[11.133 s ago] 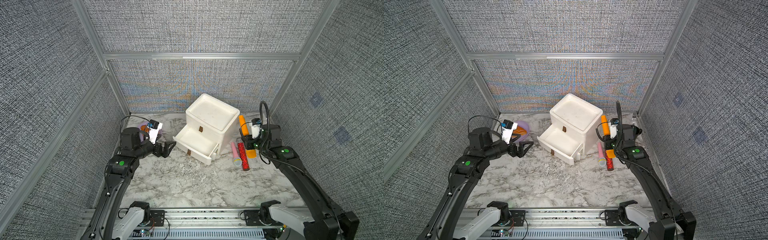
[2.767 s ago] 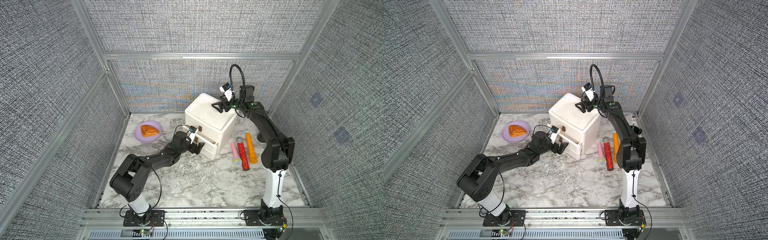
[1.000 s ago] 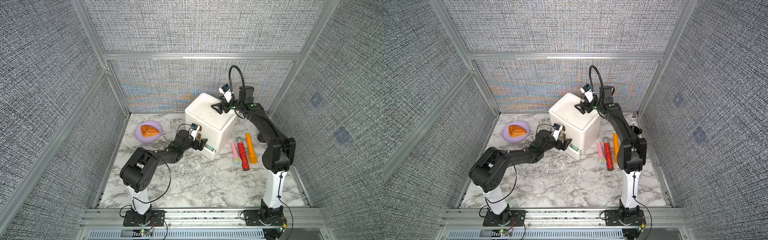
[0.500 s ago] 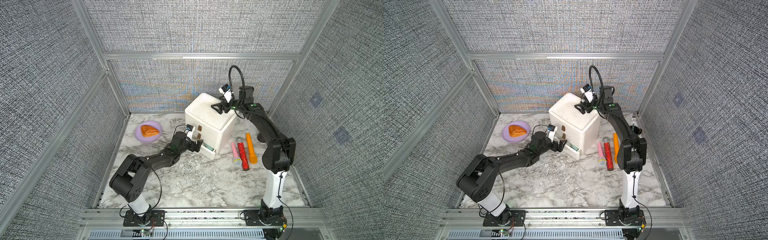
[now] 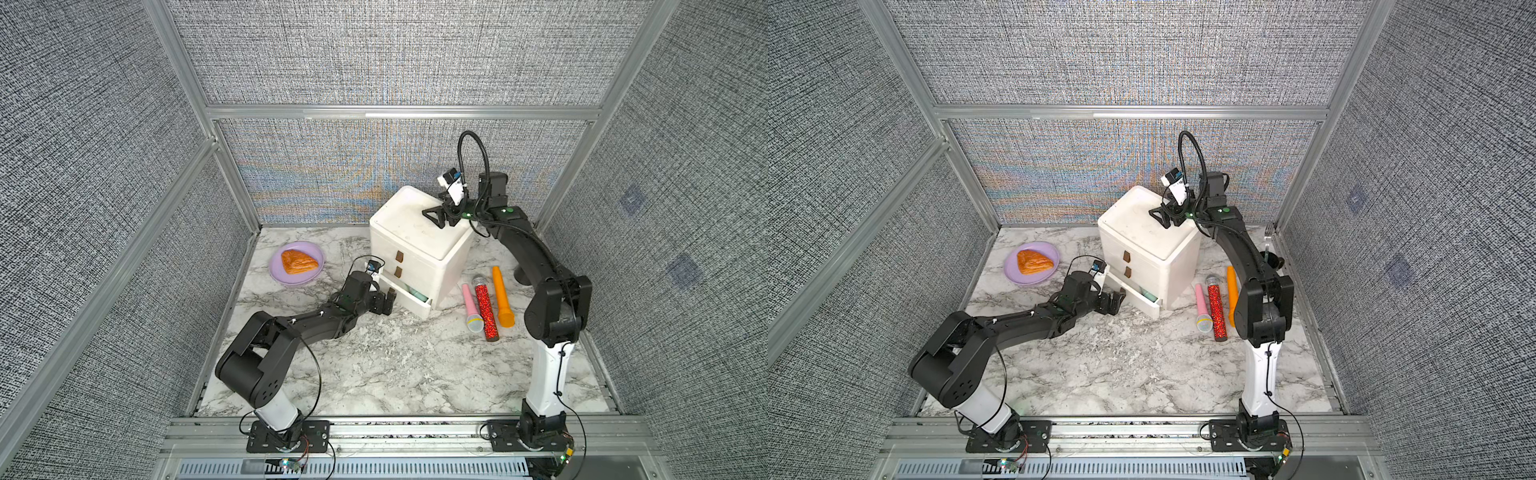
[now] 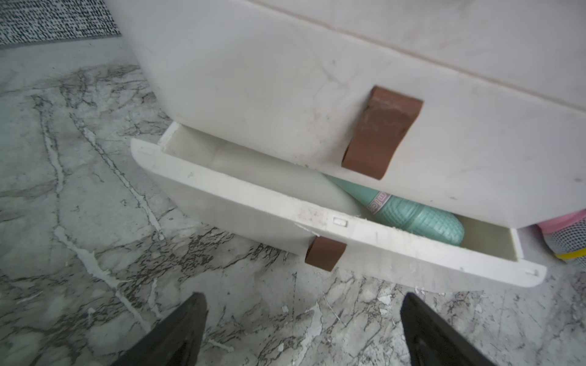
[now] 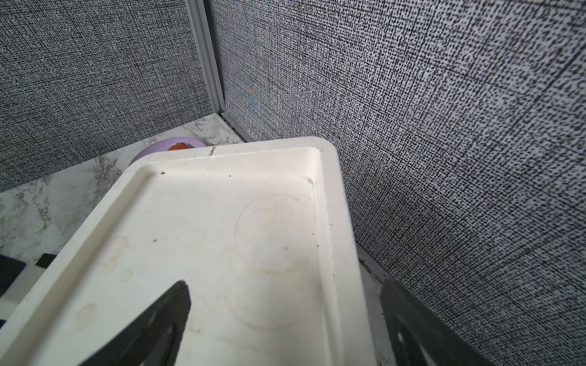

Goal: Take the microphone out of the drawer
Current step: Open the drawer in the storage box.

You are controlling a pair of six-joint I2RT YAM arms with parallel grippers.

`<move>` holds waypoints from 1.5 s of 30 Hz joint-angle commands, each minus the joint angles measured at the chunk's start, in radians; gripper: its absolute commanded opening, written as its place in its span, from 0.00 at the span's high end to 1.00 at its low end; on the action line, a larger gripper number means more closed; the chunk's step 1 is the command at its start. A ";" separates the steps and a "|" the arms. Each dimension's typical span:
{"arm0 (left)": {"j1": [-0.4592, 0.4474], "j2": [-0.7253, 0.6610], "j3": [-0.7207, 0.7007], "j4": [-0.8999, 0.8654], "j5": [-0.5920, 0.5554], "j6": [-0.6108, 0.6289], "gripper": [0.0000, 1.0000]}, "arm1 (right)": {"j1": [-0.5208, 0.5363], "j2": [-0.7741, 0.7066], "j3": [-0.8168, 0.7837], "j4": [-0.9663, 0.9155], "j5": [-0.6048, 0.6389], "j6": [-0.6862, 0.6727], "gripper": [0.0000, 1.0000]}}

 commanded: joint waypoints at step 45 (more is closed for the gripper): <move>-0.004 0.251 0.082 0.287 0.004 -0.034 0.72 | 0.003 0.044 -0.071 -0.443 0.027 0.064 0.05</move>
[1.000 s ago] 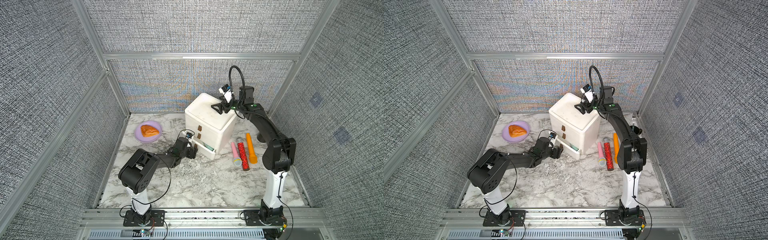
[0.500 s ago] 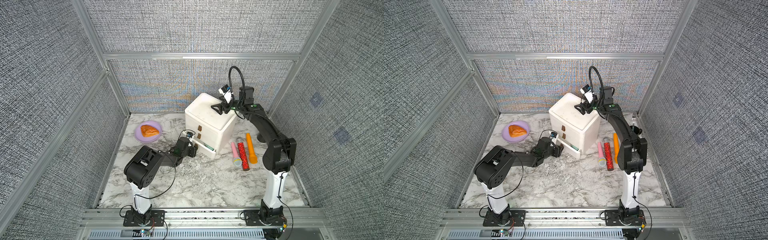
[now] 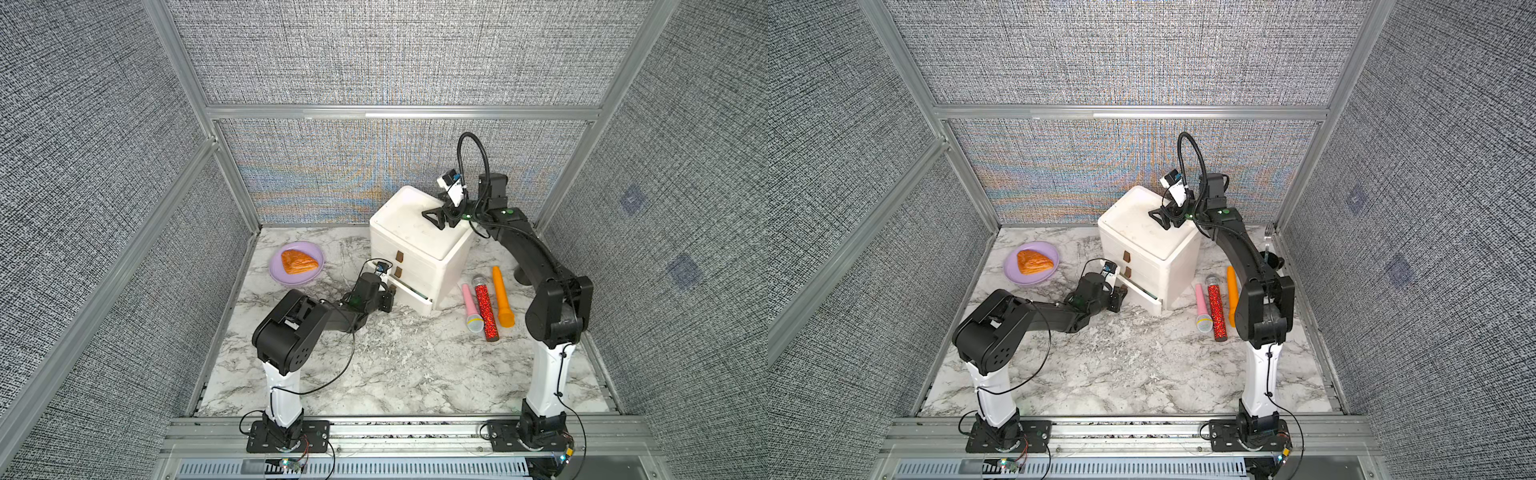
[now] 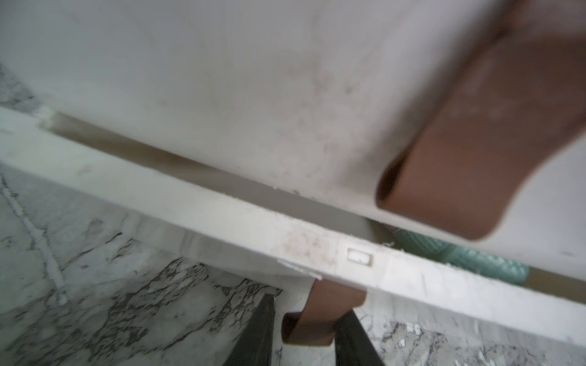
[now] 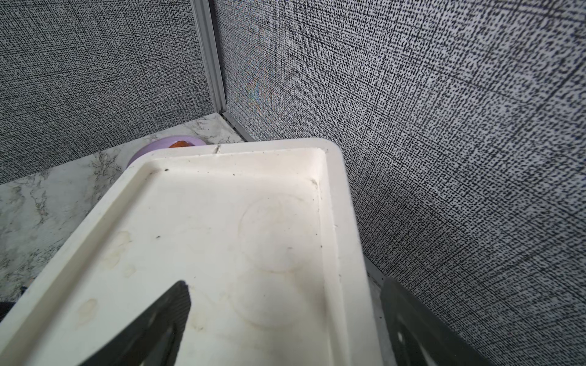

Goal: Take the microphone out of the drawer
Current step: Open the drawer in the storage box.

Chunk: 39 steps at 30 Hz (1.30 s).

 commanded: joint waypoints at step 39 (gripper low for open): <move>0.002 -0.257 -0.231 0.025 -0.040 -0.002 1.00 | -0.012 0.075 -0.022 -0.475 0.044 0.085 0.05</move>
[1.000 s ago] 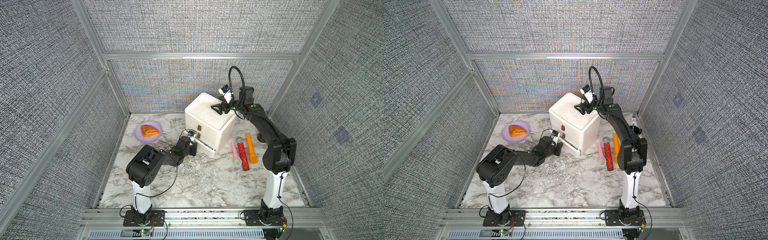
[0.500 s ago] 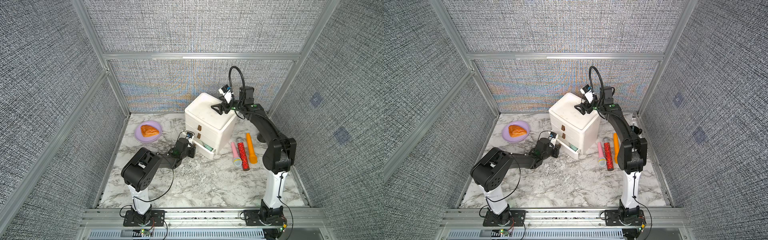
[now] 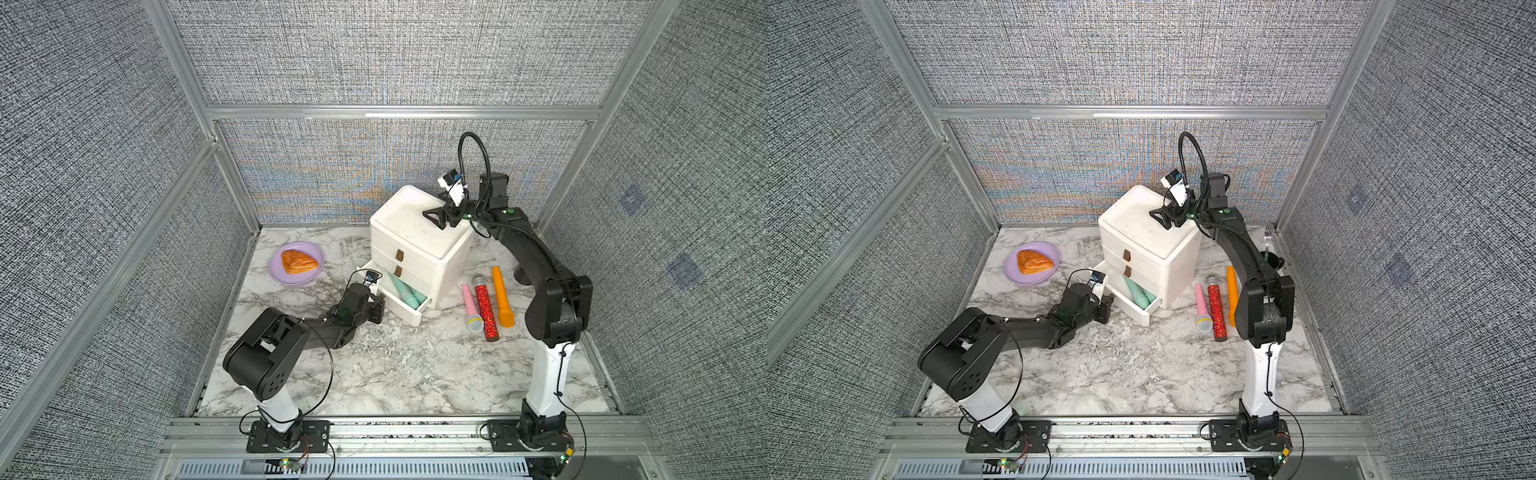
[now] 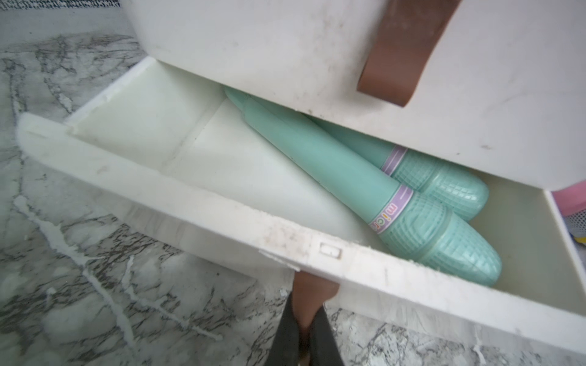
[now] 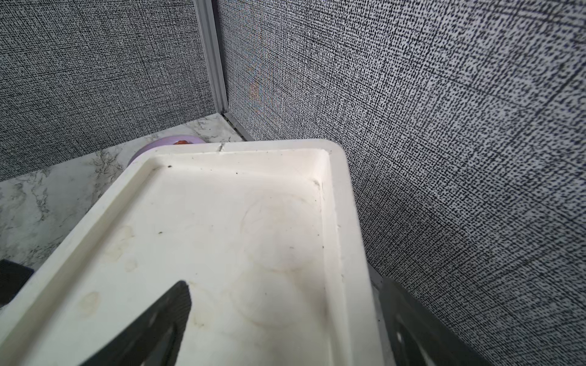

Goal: Take the microphone out of the drawer
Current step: Open the drawer in the storage box.

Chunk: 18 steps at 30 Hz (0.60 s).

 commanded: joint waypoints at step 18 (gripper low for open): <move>-0.049 -0.213 -0.190 0.007 -0.115 -0.049 1.00 | 0.006 0.060 -0.040 -0.475 0.070 0.102 0.05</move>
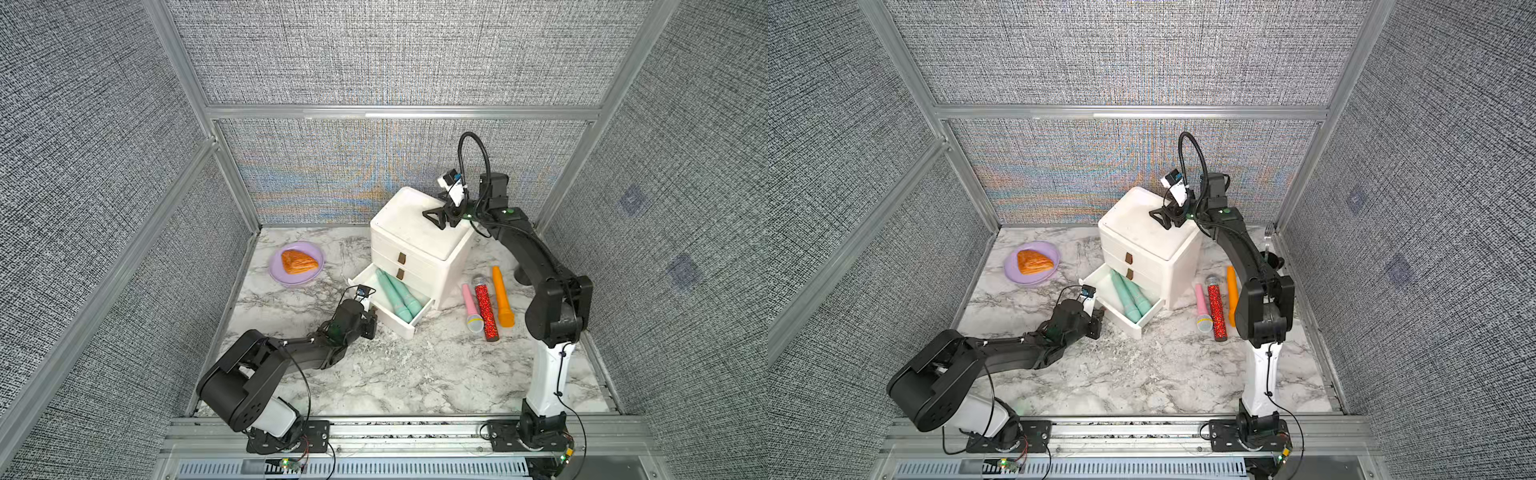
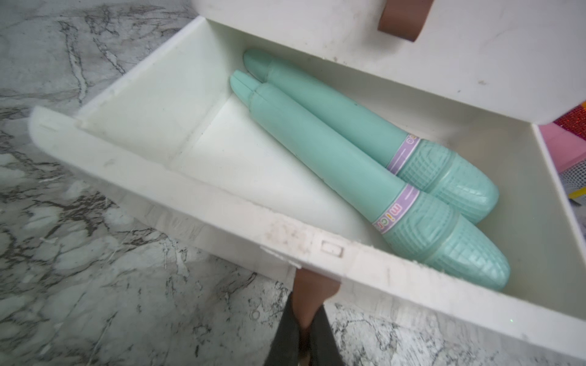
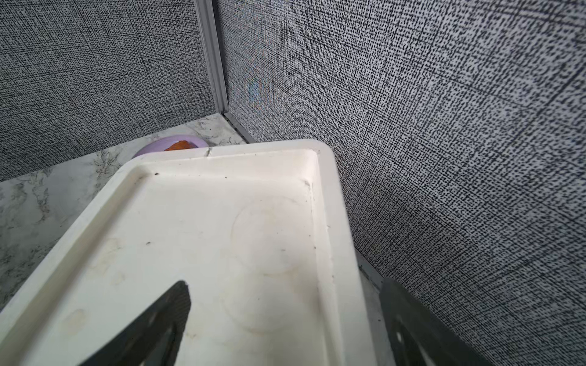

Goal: Take the microphone out of the drawer
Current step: Open the drawer in the storage box.

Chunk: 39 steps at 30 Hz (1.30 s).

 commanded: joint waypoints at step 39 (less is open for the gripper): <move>-0.059 -0.206 0.028 -0.239 -0.180 -0.053 0.22 | 0.012 0.046 0.047 -0.494 0.081 0.125 0.05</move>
